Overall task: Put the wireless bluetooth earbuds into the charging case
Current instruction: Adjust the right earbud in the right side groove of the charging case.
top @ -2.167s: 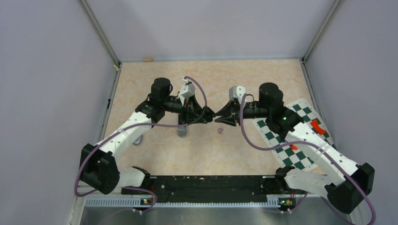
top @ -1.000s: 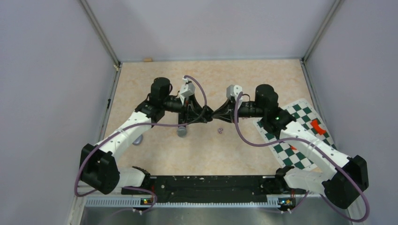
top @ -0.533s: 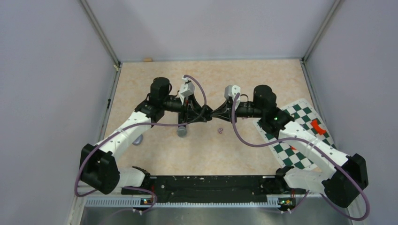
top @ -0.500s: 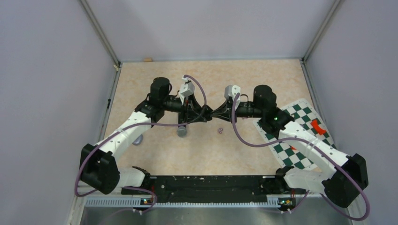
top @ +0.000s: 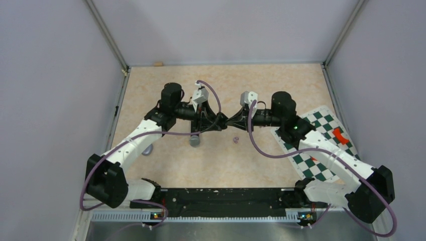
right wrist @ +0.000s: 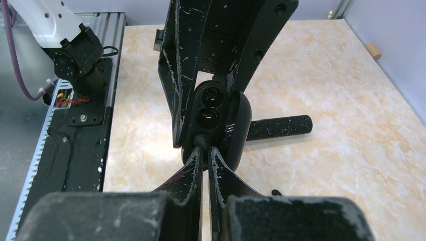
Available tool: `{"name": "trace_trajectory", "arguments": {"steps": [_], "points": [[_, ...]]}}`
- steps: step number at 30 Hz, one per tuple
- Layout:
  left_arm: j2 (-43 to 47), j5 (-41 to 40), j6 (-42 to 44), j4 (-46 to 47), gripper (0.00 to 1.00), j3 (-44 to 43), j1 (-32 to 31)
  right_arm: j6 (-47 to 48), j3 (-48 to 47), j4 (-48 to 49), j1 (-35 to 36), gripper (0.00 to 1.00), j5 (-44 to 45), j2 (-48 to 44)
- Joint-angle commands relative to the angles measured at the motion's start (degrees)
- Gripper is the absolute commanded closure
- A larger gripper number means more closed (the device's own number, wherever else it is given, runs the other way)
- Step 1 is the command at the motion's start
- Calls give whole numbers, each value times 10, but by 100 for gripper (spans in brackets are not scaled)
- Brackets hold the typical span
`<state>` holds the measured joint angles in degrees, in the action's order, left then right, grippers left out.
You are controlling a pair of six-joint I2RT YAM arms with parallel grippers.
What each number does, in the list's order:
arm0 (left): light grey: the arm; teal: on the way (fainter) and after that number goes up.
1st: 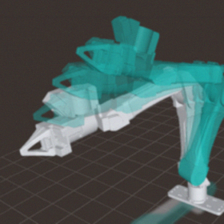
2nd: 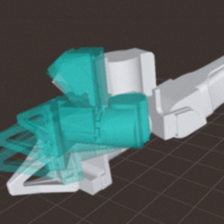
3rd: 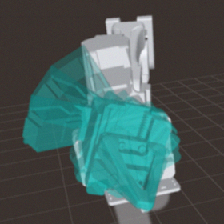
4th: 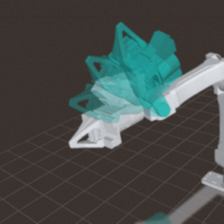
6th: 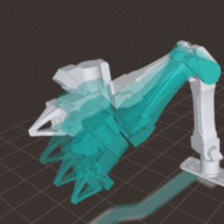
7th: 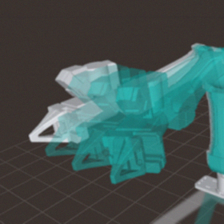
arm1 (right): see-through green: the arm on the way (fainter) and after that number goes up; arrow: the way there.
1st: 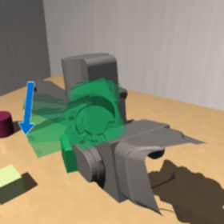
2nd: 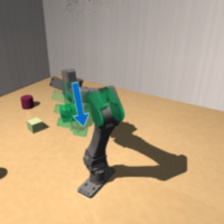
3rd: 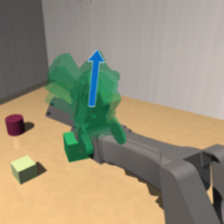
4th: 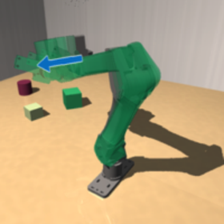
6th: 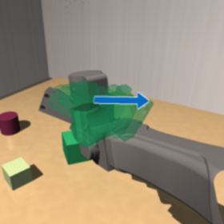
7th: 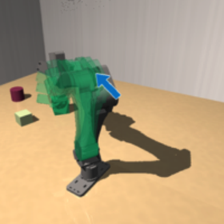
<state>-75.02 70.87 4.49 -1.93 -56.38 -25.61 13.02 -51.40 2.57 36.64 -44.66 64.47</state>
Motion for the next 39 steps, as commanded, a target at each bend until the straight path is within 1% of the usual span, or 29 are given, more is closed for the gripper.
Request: {"name": "trace_trajectory", "arguments": {"steps": [1,8,10,14,19,22,26,30,31,34,37,39], "points": [[10,29,-3,25,100,-25,-5,11,-19,4,6,100,19,-15],[10,29,-3,25,100,-25,-6,9,-25,-5,2,100,-2,-19],[9,29,-2,25,100,-25,-5,8,-28,-9,1,95,-9,-20],[9,29,-1,26,100,-25,-6,12,-37,-23,-1,82,-18,-25],[9,29,-1,25,100,-24,-5,22,-52,-58,-7,72,-36,-35],[8,28,-2,25,100,-24,-5,23,-58,-67,-12,68,-49,-41],[8,28,-1,25,100,-24,-5,24,-67,-77,-18,66,-65,-48],[6,30,-1,25,99,-25,-5,14,-58,-55,-19,65,-20,-50],[5,30,-2,25,99,-25,-6,14,-52,-44,-19,61,-2,-48],[5,31,-2,25,99,-25,-6,10,-36,-16,-19,45,42,-39],[5,31,-1,25,99,-25,-5,-4,-28,10,-18,37,65,-28],[5,32,-1,25,99,-25,-5,-14,-24,22,-17,36,71,-22]]}}
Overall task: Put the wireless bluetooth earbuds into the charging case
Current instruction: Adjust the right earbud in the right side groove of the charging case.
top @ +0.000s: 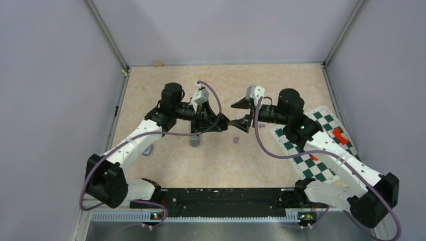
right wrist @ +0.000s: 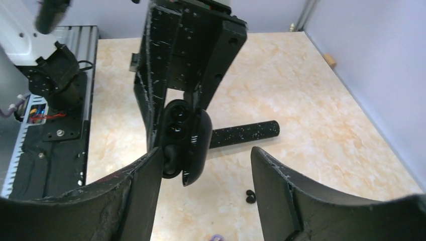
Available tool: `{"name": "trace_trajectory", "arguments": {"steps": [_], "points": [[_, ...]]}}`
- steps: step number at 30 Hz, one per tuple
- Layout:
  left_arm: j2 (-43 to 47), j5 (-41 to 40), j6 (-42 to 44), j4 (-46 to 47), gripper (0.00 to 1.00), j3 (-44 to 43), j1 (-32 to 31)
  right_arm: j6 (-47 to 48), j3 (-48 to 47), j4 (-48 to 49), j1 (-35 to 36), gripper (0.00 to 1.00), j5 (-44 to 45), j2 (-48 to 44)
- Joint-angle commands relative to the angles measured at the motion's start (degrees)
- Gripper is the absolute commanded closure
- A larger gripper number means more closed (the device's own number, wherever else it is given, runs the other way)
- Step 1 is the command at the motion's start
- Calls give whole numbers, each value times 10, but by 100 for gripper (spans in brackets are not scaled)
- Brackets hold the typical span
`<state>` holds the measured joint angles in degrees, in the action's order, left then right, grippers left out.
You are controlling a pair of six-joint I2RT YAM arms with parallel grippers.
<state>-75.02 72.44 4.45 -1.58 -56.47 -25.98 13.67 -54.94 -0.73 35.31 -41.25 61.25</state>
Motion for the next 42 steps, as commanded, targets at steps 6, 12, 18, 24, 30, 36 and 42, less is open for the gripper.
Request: {"name": "trace_trajectory", "arguments": {"steps": [6,12,18,24,30,36,42], "points": [[7,16,-1,21,99,-23,-1,-15,17,55,0,27,33,23],[8,16,0,22,99,-23,-1,-6,16,43,3,24,20,27],[8,16,-1,22,99,-23,-2,5,16,47,7,22,68,27],[8,17,-1,22,99,-23,-2,11,15,49,6,22,101,15],[8,15,0,22,99,-23,-1,12,6,35,7,21,79,11],[6,15,1,21,99,-24,-2,4,-37,-33,-3,16,-14,-14],[4,15,3,18,99,-26,-2,-23,-58,-34,-35,16,10,-31]]}}
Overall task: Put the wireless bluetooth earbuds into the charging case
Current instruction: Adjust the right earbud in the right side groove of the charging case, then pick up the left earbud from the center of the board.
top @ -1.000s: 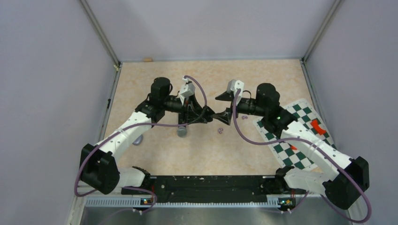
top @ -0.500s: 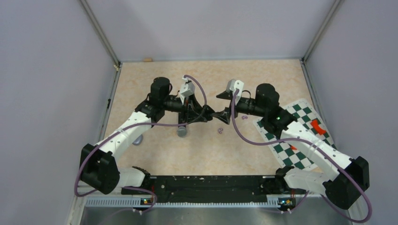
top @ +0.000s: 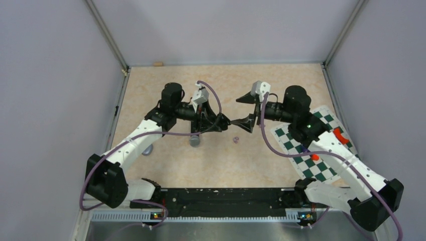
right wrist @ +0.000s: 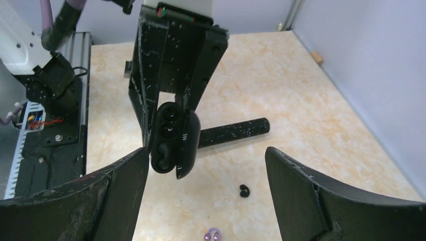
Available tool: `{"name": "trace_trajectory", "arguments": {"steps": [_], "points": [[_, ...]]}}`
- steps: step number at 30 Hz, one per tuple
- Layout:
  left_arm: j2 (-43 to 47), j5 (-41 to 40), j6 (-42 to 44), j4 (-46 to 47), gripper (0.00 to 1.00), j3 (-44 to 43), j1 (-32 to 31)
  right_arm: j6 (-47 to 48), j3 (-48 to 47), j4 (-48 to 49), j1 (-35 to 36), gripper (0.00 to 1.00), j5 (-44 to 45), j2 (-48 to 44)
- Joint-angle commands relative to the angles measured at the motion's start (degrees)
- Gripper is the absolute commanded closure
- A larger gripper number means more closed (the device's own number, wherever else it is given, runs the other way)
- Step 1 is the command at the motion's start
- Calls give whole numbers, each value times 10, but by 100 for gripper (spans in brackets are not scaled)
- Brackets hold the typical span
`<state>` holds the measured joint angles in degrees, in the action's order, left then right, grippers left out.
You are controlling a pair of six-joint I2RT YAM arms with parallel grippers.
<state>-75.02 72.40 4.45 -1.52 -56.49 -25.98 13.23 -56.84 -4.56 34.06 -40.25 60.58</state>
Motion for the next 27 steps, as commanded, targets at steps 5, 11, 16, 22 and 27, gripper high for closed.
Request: {"name": "trace_trajectory", "arguments": {"steps": [5,11,16,22,27], "points": [[6,18,5,18,99,-28,-2,-54,-20,75,-38,17,164,2],[5,25,8,18,99,-28,-2,-57,-46,83,-66,25,258,127],[3,44,8,-1,99,-30,-2,-44,-83,64,-67,37,235,225],[3,60,16,-20,99,-40,-2,-50,-134,53,-72,49,176,338],[2,61,26,-28,99,-40,-1,-90,-185,22,-77,58,116,437]]}}
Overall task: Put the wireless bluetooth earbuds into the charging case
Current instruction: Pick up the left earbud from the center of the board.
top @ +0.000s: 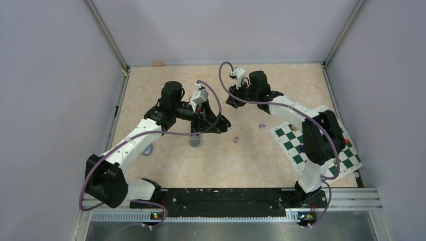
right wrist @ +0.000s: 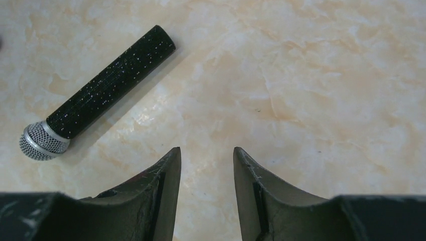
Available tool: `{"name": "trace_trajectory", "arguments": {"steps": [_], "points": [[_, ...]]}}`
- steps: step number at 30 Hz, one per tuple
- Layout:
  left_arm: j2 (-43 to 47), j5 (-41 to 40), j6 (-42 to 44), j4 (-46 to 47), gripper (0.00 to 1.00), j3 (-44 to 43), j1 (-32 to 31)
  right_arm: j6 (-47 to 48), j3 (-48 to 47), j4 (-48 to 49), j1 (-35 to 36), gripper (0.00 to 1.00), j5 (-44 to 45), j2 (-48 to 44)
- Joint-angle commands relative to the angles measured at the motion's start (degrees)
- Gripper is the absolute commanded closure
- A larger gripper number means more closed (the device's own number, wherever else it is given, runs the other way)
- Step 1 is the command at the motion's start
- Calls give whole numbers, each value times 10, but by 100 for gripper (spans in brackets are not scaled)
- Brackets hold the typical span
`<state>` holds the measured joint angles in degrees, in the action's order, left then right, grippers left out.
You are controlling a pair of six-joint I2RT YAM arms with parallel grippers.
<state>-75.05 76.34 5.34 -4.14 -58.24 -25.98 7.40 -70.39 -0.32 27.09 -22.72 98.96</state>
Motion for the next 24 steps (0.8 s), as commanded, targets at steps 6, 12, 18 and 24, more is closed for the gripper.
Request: {"name": "trace_trajectory", "arguments": {"steps": [6,12,18,24], "points": [[-3,21,17,-3,98,-23,0,-41,-106,-77,-7,69,-65,131],[-4,20,18,-3,98,-23,0,-39,-109,-97,-7,72,-73,166],[-2,17,19,-3,98,-22,0,-55,-112,-101,-6,74,-95,190],[0,16,20,-3,98,-21,0,-63,-119,-107,-6,78,-104,208]]}}
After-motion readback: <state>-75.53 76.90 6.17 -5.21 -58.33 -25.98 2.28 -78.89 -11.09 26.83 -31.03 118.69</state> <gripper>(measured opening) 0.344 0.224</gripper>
